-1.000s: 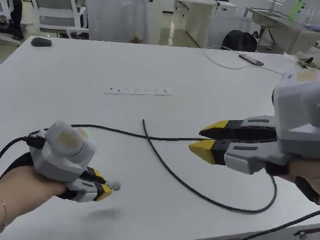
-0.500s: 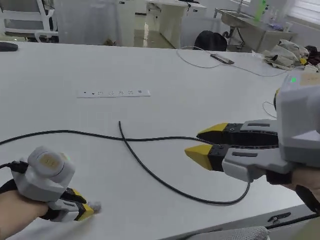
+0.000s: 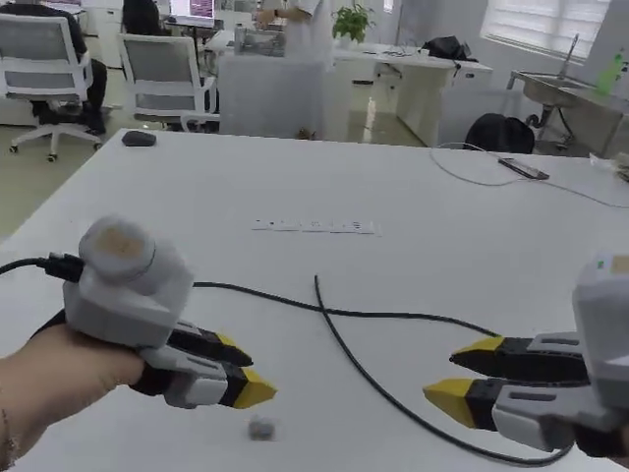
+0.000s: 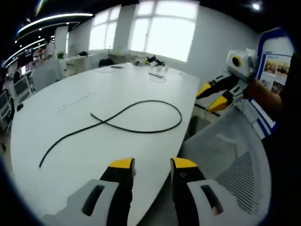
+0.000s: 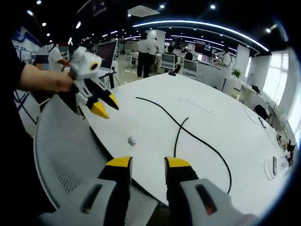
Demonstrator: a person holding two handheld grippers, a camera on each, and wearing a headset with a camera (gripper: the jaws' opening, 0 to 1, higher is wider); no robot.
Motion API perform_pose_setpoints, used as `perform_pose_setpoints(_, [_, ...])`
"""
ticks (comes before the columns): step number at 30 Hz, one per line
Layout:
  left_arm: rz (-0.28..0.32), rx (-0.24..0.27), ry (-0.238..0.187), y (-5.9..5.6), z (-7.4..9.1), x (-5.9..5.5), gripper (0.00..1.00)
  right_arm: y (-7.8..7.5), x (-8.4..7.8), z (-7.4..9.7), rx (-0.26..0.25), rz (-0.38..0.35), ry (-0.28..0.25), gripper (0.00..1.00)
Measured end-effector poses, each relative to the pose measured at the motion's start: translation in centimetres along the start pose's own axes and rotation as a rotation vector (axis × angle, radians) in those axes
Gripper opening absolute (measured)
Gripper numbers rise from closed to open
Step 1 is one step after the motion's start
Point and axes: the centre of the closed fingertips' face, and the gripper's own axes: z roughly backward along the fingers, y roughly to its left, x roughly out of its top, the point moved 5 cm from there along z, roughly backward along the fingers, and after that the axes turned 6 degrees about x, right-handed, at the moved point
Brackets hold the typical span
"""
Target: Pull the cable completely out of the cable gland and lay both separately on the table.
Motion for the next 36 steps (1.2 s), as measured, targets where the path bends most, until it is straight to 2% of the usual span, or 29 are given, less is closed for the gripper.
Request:
perform_pose_setpoints(1, [0.010, 0.024, -0.009, 0.0, 1.3, -0.2, 0.32, 0.0, -0.7, -0.3, -0.018, 0.050, 0.044, 0.29])
perform_pose_setpoints(2, [0.017, 0.045, -0.022, 0.0, 2.1, -0.3, 0.32, 0.2, -1.1, -0.6, -0.014, 0.051, 0.063, 0.29])
perform_pose_setpoints(5, [0.025, 0.155, -0.075, 0.2, 5.4, -1.0, 0.32, 0.7, -2.2, -1.4, 0.011, 0.018, 0.063, 0.30])
perform_pose_setpoints(7, [0.030, 0.215, -0.088, 0.3, 7.0, -1.7, 0.32, 0.8, -2.7, -1.6, 0.020, 0.002, 0.063, 0.30])
perform_pose_setpoints(9, [0.073, 0.275, -0.114, 0.3, 8.4, -2.5, 0.32, 0.9, -3.1, -1.5, 0.027, -0.025, 0.061, 0.30])
perform_pose_setpoints(10, [0.075, 0.315, -0.117, 0.4, 9.1, -2.9, 0.32, 1.0, -3.3, -1.4, 0.033, -0.050, 0.053, 0.31])
perform_pose_setpoints(11, [0.067, 0.361, -0.115, 0.6, 9.6, -3.3, 0.32, 1.0, -3.3, -1.4, 0.038, -0.074, 0.040, 0.31])
perform_pose_setpoints(12, [0.035, 0.424, -0.102, 1.0, 10.2, -3.7, 0.32, 1.1, -3.2, -1.4, 0.045, -0.118, 0.012, 0.31])
perform_pose_setpoints(13, [0.042, 0.458, -0.106, 1.1, 10.5, -3.8, 0.32, 1.1, -3.1, -1.5, 0.046, -0.150, -0.006, 0.32])
perform_pose_setpoints(14, [0.053, 0.519, -0.133, 1.6, 10.8, -3.9, 0.33, 1.0, -3.1, -1.5, 0.046, -0.196, -0.030, 0.33])
perform_pose_setpoints(15, [0.069, 0.543, -0.143, 1.8, 10.9, -4.0, 0.34, 1.0, -3.2, -1.6, 0.043, -0.211, -0.033, 0.34])
perform_pose_setpoints(17, [0.097, 0.575, -0.121, 2.2, 10.8, -5.0, 0.36, 0.9, -3.4, -1.7, 0.032, -0.208, -0.022, 0.34])
perform_pose_setpoints(18, [0.076, 0.592, -0.103, 2.3, 10.9, -5.4, 0.37, 1.0, -3.4, -1.8, 0.030, -0.206, -0.018, 0.34])
perform_pose_setpoints(21, [0.073, 0.591, -0.080, 2.2, 10.5, -6.3, 0.42, 1.6, -3.6, -2.1, 0.039, -0.199, 0.003, 0.37])
perform_pose_setpoints(23, [0.090, 0.573, -0.083, 1.9, 10.2, -7.1, 0.44, 1.8, -3.6, -2.0, 0.039, -0.200, 0.000, 0.37])
perform_pose_setpoints(27, [0.111, 0.581, -0.065, 1.7, 10.0, -8.3, 0.45, 2.1, -3.3, -2.2, 0.036, -0.203, -0.002, 0.40])
perform_pose_setpoints(29, [0.139, 0.583, -0.092, 1.6, 10.0, -8.1, 0.47, 2.6, -3.3, -2.3, 0.047, -0.200, 0.005, 0.40])
perform_pose_setpoints(32, [0.123, 0.573, -0.076, 1.6, 9.7, -8.0, 0.49, 2.8, -3.3, -2.3, 0.053, -0.202, 0.005, 0.40])
perform_pose_setpoints(36, [0.131, 0.572, -0.086, 1.5, 9.8, -8.1, 0.48, 2.9, -3.4, -2.3, 0.053, -0.207, 0.017, 0.41])
